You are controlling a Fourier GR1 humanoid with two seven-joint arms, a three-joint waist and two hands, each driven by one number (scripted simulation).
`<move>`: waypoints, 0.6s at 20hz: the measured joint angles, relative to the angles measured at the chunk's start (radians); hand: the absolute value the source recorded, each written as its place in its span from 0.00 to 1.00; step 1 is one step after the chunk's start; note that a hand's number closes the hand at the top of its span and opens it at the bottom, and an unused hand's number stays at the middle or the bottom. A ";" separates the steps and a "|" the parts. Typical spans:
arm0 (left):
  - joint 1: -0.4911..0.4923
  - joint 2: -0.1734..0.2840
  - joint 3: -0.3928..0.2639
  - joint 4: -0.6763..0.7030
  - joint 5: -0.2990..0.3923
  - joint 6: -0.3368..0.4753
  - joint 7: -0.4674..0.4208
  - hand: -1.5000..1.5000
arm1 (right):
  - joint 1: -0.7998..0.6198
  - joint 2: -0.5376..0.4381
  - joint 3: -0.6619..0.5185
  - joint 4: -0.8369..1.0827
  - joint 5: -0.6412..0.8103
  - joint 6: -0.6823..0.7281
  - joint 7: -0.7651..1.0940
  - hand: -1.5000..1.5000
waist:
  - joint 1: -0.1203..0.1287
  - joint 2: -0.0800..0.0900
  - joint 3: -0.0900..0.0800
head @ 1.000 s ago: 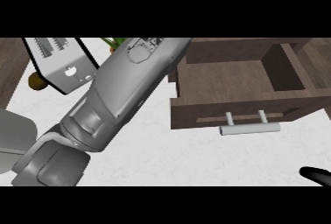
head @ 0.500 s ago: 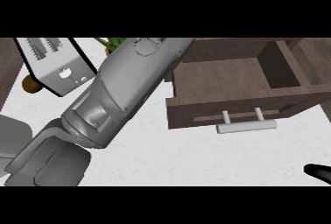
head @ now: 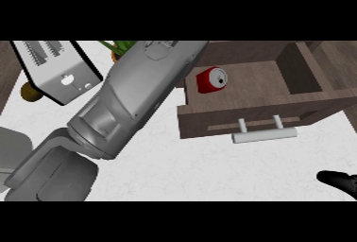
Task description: Pick up the can, place it into the drawer and close the drawer
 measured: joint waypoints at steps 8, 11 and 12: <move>-0.017 0.000 0.021 0.013 0.068 0.002 -0.027 0.00 | -0.061 -0.073 0.078 0.062 0.177 0.033 -0.102 0.00 | 0.012 0.005 0.000; -0.016 0.000 0.031 0.008 0.096 0.008 -0.044 0.00 | -0.086 -0.097 0.130 0.098 0.278 0.032 -0.129 0.00 | 0.018 0.004 -0.001; -0.021 0.000 0.034 0.014 0.100 0.007 -0.047 0.00 | -0.091 -0.105 0.142 0.115 0.310 0.030 -0.146 0.00 | 0.020 0.005 -0.001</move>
